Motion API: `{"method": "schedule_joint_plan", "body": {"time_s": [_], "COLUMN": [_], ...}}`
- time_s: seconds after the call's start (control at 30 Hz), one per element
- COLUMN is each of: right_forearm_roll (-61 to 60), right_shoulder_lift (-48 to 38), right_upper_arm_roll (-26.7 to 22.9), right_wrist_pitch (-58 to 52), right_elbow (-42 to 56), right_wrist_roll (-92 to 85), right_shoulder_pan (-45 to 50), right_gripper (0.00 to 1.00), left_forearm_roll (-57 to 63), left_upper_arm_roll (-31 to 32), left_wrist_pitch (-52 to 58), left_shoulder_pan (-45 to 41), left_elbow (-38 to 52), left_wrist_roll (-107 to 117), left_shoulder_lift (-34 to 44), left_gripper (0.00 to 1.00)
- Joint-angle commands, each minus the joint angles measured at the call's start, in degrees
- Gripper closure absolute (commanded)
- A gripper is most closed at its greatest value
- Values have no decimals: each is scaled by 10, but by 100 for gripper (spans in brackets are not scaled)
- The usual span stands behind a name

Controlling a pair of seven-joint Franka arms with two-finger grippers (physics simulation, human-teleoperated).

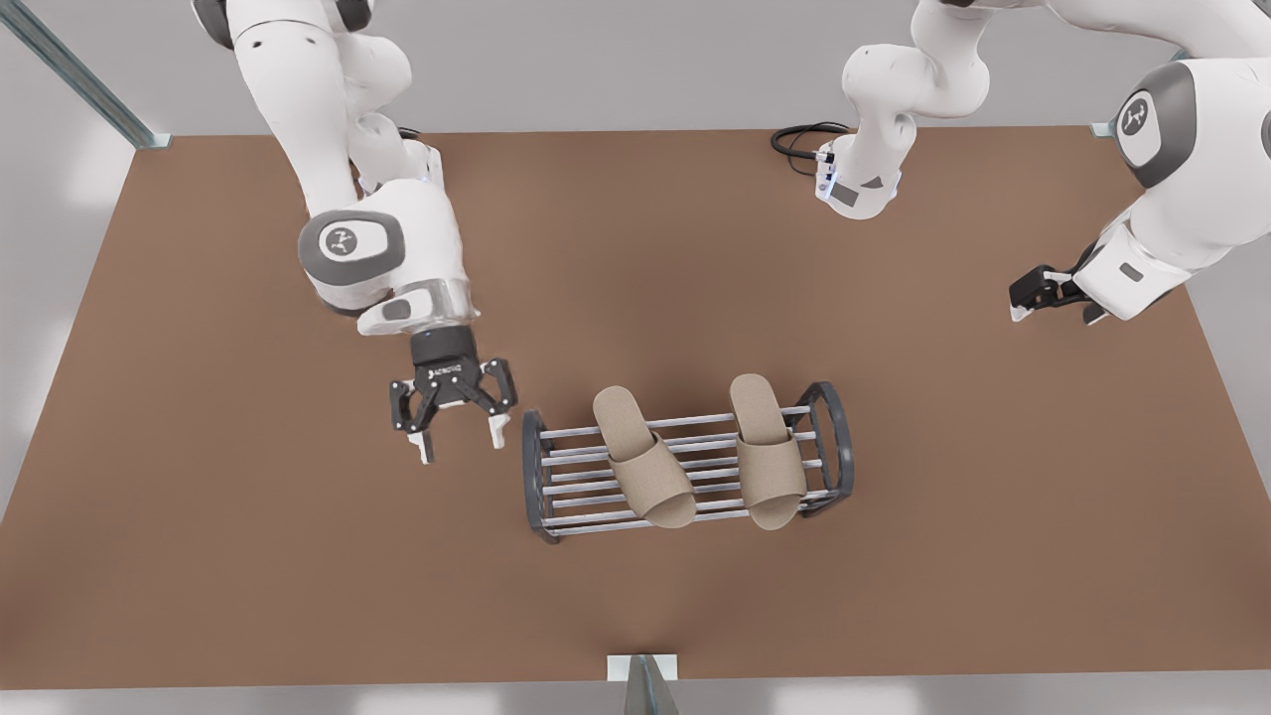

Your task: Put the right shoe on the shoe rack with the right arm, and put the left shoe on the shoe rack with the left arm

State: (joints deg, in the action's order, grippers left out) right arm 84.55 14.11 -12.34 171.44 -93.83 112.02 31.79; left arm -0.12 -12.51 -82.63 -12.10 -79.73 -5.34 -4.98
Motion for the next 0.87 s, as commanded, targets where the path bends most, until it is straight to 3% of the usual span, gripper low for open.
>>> {"method": "schedule_joint_plan", "body": {"time_s": [0.0,0.03,0.1,0.23,0.3,0.4,0.83], "right_forearm_roll": [-580,-723,-760,-833,-872,-867,-872], "right_shoulder_lift": [2,0,1,-5,-13,-25,-14], "right_upper_arm_roll": [69,66,67,70,72,73,73], "right_wrist_pitch": [-249,-388,-651,-817,-878,-858,-835], "right_elbow": [35,49,55,55,126,116,119], "right_wrist_roll": [-794,-1037,-1128,-1175,-1169,-1071,-1065], "right_shoulder_pan": [-54,-89,-150,-240,-261,-270,-276], "right_gripper": [0,0,0,0,0,0,0], "left_forearm_roll": [0,0,0,0,0,0,0], "left_upper_arm_roll": [-1,-1,-1,-1,-1,-1,10], "left_wrist_pitch": [0,0,2,2,2,3,5], "left_shoulder_pan": [0,0,0,0,0,0,4], "left_elbow": [0,1,1,1,1,1,0], "left_wrist_roll": [-93,-93,-93,-89,-89,-88,-50], "left_shoulder_lift": [1,1,1,1,1,1,-1], "left_gripper": [0,0,0,0,0,0,0]}}
